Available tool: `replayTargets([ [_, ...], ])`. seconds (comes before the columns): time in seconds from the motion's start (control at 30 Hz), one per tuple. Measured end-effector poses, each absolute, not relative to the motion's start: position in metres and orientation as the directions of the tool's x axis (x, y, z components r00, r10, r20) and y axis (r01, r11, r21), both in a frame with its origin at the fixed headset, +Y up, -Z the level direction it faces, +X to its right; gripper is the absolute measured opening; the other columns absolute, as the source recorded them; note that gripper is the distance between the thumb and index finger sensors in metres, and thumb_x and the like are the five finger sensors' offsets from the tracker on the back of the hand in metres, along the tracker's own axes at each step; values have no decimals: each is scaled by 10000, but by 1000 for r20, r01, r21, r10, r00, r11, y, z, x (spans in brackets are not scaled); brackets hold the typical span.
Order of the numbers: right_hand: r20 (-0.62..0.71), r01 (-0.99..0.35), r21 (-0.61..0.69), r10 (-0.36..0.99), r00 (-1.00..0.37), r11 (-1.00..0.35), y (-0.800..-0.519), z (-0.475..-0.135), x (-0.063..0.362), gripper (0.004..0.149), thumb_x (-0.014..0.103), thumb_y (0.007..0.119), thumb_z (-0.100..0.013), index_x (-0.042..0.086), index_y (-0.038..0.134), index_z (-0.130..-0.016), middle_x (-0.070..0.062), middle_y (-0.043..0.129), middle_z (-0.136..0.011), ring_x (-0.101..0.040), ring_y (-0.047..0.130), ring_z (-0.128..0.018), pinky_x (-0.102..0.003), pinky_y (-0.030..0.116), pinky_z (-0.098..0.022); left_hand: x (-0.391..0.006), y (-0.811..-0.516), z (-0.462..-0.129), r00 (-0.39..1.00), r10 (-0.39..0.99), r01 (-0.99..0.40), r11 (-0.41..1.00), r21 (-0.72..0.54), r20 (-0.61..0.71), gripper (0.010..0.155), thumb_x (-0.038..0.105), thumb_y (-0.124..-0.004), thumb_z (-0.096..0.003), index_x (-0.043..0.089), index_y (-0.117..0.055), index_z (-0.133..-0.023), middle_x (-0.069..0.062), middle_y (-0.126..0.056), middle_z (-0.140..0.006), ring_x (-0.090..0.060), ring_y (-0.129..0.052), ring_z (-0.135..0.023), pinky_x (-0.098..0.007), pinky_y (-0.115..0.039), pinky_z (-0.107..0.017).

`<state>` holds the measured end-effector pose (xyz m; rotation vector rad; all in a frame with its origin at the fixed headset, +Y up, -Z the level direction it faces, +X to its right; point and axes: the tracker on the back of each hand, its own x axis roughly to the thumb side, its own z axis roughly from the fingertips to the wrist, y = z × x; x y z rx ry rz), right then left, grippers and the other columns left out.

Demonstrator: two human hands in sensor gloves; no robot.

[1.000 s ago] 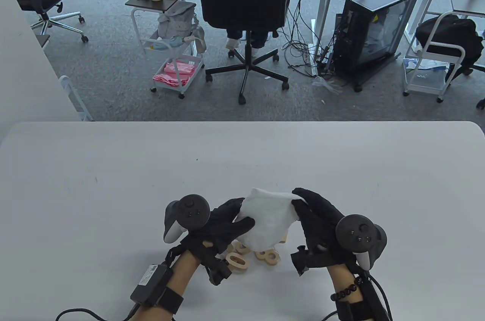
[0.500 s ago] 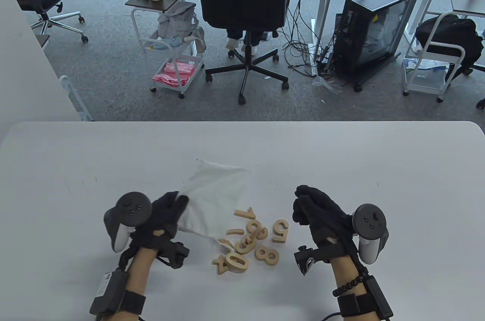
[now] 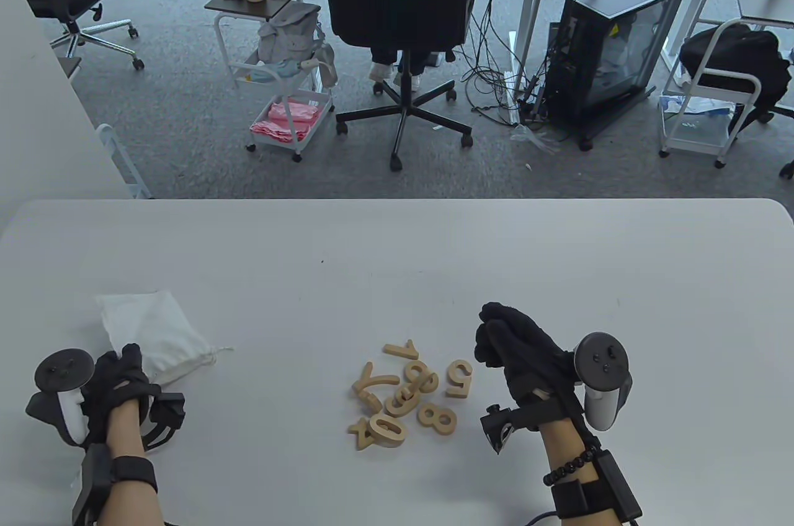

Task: Empty bag and arrange number blocks in order

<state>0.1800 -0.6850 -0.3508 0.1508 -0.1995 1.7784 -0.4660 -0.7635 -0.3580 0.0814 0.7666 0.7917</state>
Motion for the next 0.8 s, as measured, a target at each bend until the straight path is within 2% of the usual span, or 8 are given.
replayTargets([
  [0.03, 209, -976, -51, 953, -219, -213, -686, -351, 179, 434, 322, 755, -563, 90, 780, -929, -72, 942, -735, -229, 1042, -535, -403, 927, -430, -464, -760, -358, 510, 621, -583, 758, 292, -595, 776, 459, -686, -555, -74, -492, -1085, -304, -709, -964, -513, -838, -812, -736, -581, -621],
  [0.1, 211, -972, -39, 949, -233, -230, -686, -351, 179, 441, 327, 749, -564, 86, 778, -932, -76, 940, -740, -234, 1041, -540, -407, 925, -434, -458, -749, -359, 584, 574, -505, 810, 297, -574, 856, 468, -687, -552, -113, -369, -1094, -385, -531, -1037, -640, -676, -890, -787, -498, -614],
  [0.23, 210, -971, -38, 948, -239, -236, -686, -351, 179, 449, 333, 743, -566, 81, 774, -937, -80, 936, -749, -241, 1038, -548, -412, 922, -439, -445, -716, -359, 671, 572, -456, 820, 346, -472, 888, 476, -684, -552, -100, -295, -1104, -424, -363, -1073, -697, -504, -941, -804, -440, -619],
  [0.33, 215, -966, -41, 942, -256, -253, -686, -351, 180, 462, 343, 741, -567, 77, 768, -943, -89, 930, -761, -255, 1034, -560, -422, 916, -448, -426, -692, -358, 709, 623, -508, 776, 373, -330, 875, 485, -688, -551, -68, -315, -1117, -398, -378, -1092, -682, -496, -966, -803, -448, -629],
  [0.53, 248, -921, -88, 887, -390, -381, -682, -348, 180, 497, 360, 748, -562, 74, 746, -968, -135, 899, -822, -317, 1012, -625, -472, 891, -490, -353, -659, -355, 861, 508, -473, 823, 314, -35, 829, 506, -690, -548, 4, -392, -1136, -347, -418, -1120, -651, -509, -999, -790, -471, -649],
  [0.7, 289, -813, -115, 764, -577, -571, -681, -345, 168, 519, 357, 767, -550, 85, 728, -990, -192, 826, -929, -409, 953, -738, -550, 837, -560, -270, -666, -350, 933, 315, -346, 919, 189, 176, 806, 513, -699, -544, 46, -433, -1144, -314, -451, -1137, -636, -530, -1018, -786, -488, -661],
  [0.8, 337, -651, -146, 581, -741, -745, -683, -345, 152, 541, 348, 787, -537, 98, 706, -1010, -204, 776, -985, -456, 897, -811, -592, 794, -604, -229, -683, -347, 938, 192, -228, 969, 97, 288, 792, 523, -697, -541, 78, -451, -1149, -291, -459, -1151, -620, -540, -1034, -772, -506, -675],
])
